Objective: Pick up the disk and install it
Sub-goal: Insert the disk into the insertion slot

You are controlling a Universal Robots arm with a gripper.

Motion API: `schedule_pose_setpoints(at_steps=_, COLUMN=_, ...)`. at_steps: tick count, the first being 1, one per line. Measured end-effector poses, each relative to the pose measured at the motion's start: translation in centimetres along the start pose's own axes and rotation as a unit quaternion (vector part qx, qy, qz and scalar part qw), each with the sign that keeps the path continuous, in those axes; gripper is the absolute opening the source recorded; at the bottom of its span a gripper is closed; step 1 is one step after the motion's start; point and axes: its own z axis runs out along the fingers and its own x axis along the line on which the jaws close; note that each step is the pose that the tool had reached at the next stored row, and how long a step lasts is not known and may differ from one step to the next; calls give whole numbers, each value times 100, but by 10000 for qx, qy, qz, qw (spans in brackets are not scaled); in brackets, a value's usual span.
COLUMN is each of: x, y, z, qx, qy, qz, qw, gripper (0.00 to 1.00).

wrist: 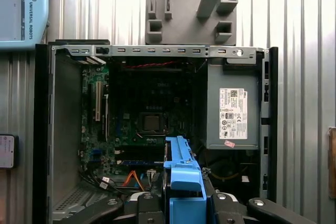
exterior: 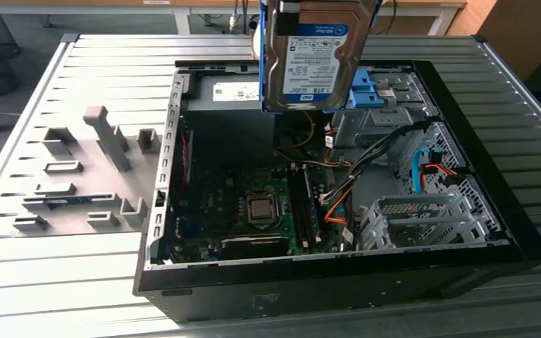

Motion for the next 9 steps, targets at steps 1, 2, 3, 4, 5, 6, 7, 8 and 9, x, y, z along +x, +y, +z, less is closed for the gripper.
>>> schedule_pose_setpoints(at_steps=1, x=3, y=0, z=0, qx=0, qy=0, qz=0, qw=10000, gripper=37)
schedule_pose_setpoints(at_steps=2, x=5, y=0, z=0, qx=0, qy=0, qz=0, qw=10000, gripper=37)
schedule_pose_setpoints(at_steps=3, x=6, y=0, z=0, qx=0, qy=0, qz=0, qw=10000, gripper=37)
schedule_pose_setpoints(at_steps=4, x=9, y=0, z=0, qx=0, qy=0, qz=0, qw=10000, gripper=37)
schedule_pose_setpoints(at_steps=5, x=13, y=0, z=0, qx=0, qy=0, qz=0, qw=10000, gripper=37)
schedule_pose_setpoints(at_steps=6, x=16, y=0, z=0, qx=0, qy=0, qz=0, qw=10000, gripper=37)
schedule_pose_setpoints(at_steps=7, x=16, y=0, z=0, qx=0, qy=0, qz=0, qw=10000, gripper=37)
schedule_pose_setpoints(at_steps=8, x=16, y=0, z=0, qx=0, qy=0, qz=0, qw=10000, gripper=37)
schedule_pose_setpoints(at_steps=9, x=17, y=0, z=0, qx=0, qy=0, qz=0, qw=10000, gripper=37)
